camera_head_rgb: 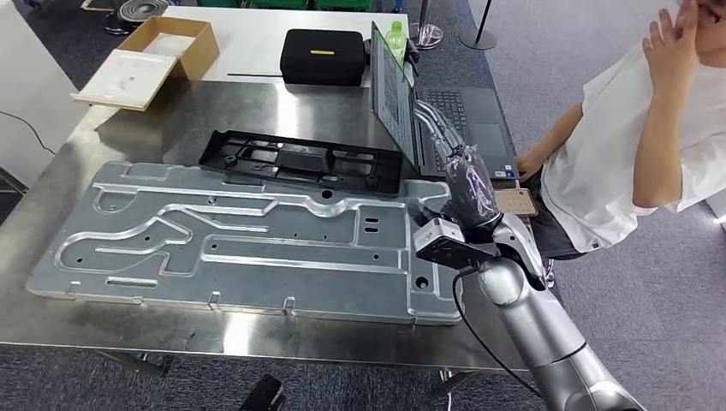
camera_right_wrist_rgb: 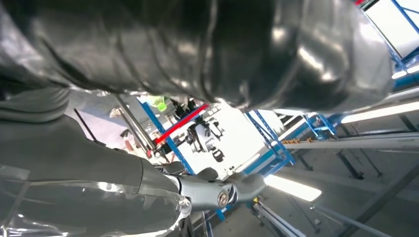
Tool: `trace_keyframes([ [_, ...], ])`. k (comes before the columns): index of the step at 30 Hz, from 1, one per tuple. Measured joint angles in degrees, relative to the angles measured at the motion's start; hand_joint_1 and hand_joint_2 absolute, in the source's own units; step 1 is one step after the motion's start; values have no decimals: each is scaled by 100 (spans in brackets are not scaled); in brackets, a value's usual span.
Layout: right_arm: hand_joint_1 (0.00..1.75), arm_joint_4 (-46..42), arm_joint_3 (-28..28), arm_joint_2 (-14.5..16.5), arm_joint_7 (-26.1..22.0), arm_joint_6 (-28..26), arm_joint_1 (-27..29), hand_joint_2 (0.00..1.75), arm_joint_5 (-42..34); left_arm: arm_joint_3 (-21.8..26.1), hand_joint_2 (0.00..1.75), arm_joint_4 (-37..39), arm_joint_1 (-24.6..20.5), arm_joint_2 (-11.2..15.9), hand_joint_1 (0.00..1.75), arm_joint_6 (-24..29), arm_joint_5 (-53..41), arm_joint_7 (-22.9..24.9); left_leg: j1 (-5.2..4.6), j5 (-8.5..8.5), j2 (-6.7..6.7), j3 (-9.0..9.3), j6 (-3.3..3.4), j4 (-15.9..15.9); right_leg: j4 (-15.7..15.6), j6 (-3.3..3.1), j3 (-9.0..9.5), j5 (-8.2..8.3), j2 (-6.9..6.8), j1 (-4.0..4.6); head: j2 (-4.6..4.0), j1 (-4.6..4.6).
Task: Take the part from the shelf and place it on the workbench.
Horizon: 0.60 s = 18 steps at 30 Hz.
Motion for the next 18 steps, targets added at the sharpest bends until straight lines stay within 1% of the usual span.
trace_keyframes([
  [1, 0, 0, 0, 1, 2, -3, 4, 0, 0, 0, 0, 0, 1, 3, 0, 0, 0, 0, 26, 120, 2, 133, -42, -114, 58, 31, -86, 21, -1, -32, 0, -2],
  [2, 0, 0, 0, 1, 3, -4, 4, 0, 0, 0, 0, 0, 0, 7, 0, 0, 0, 0, 56, 267, 4, 334, -85, -371, 127, 61, -173, 36, -1, -64, 0, -2],
  [3, 0, -3, 0, 2, 4, -6, 4, 0, 0, -1, 0, 0, -4, 7, 0, -1, 0, 0, 69, 329, -2, 565, -130, -693, 208, 100, -266, 43, 3, -85, 0, -5],
  [4, 0, -8, 0, 2, 7, -7, 6, 0, 1, -1, 0, 0, -7, 7, 0, -1, 0, -1, 71, 358, -14, 722, -128, -950, 293, 136, -349, 47, 7, -94, 0, -3],
  [5, 0, -12, 0, 3, 7, -10, 8, 0, 2, -2, 0, 0, -7, 7, 0, -2, 0, -1, 69, 333, -27, 809, -102, -1114, 373, 174, -416, 53, 12, -91, 0, -2],
  [6, 0, -16, 0, 4, 8, -14, 11, 0, 3, -2, 0, 0, -6, 7, 0, -2, 0, -2, 50, 290, -40, 826, -52, -1174, 430, 210, -465, 69, 20, -84, 0, 1],
  [7, 0, -17, 0, 5, 10, -18, 15, 0, 4, -2, 0, 0, -2, 9, 0, -2, 0, -2, 40, 308, -44, 783, 23, -1158, 463, 235, -487, 91, 25, -86, 0, 4],
  [8, 0, -17, 0, 5, 9, -23, 18, 0, 4, -2, 0, 0, 0, 10, 0, -2, 0, -2, 37, 327, -38, 756, 82, -1153, 486, 260, -508, 96, 31, -99, 0, 3],
  [9, 0, -17, 0, 5, 10, -28, 20, 0, 4, -2, 0, 0, -3, 10, 0, -2, 0, -3, 28, 365, -32, 723, 142, -1147, 535, 282, -539, 35, 36, -116, 0, 5],
  [10, 0, -17, 0, 5, 10, -32, 22, 0, 4, -2, 0, 0, -6, 10, 0, -2, 0, -3, 25, 409, -25, 681, 200, -1150, 671, 300, -594, -116, 38, -129, 0, 4],
  [11, 0, -17, 0, 4, 10, -36, 21, 0, 4, -2, 0, 0, -10, 10, 0, -1, 0, -4, 21, 457, -18, 632, 252, -1154, 907, 313, -675, -345, 42, -136, 0, 6],
  [12, 0, -17, 0, 4, 10, -39, 22, 0, 4, -2, 0, 0, -11, 10, 0, -1, 0, -4, 8, 501, -17, 579, 284, -1154, 1228, 319, -772, -608, 45, -137, 0, 6],
  [13, 0, -16, 0, 3, 10, -42, 24, 0, 5, -2, 0, 0, -11, 11, 0, 0, 0, -4, -9, 547, -15, 522, 304, -1153, 1582, 319, -864, -832, 47, -136, 0, 5],
  [14, 0, -16, 0, 3, 10, -43, 26, 0, 5, -2, 0, 0, -10, 11, 0, 0, 0, -4, -29, 593, -15, 461, 314, -1152, 1861, 309, -913, -957, 50, -131, 0, 6],
  [15, 0, -16, 0, 3, 10, -44, 28, 0, 5, -2, 0, 0, -8, 11, 0, 0, 0, -4, -51, 640, -14, 399, 318, -1150, 1990, 284, -886, -975, 52, -121, 0, 4],
  [16, 0, -16, 0, 4, 10, -44, 29, 0, 5, -2, 0, 0, -8, 11, 0, 0, 0, -4, -72, 686, -16, 337, 321, -1149, 1925, 242, -761, -898, 56, -97, 0, 4],
  [17, 0, -17, 0, 4, 10, -44, 26, 0, 5, -2, 0, 0, -8, 10, 0, 0, 0, -4, -87, 731, -18, 281, 321, -1149, 1666, 180, -537, -769, 61, -59, 0, 4],
  [18, 0, -23, 0, 5, 10, -45, 19, 0, 5, -3, 0, 0, -8, 5, 0, 0, -1, -4, -91, 773, -19, 239, 320, -1150, 1282, 101, -260, -679, 65, -4, 0, 3],
])
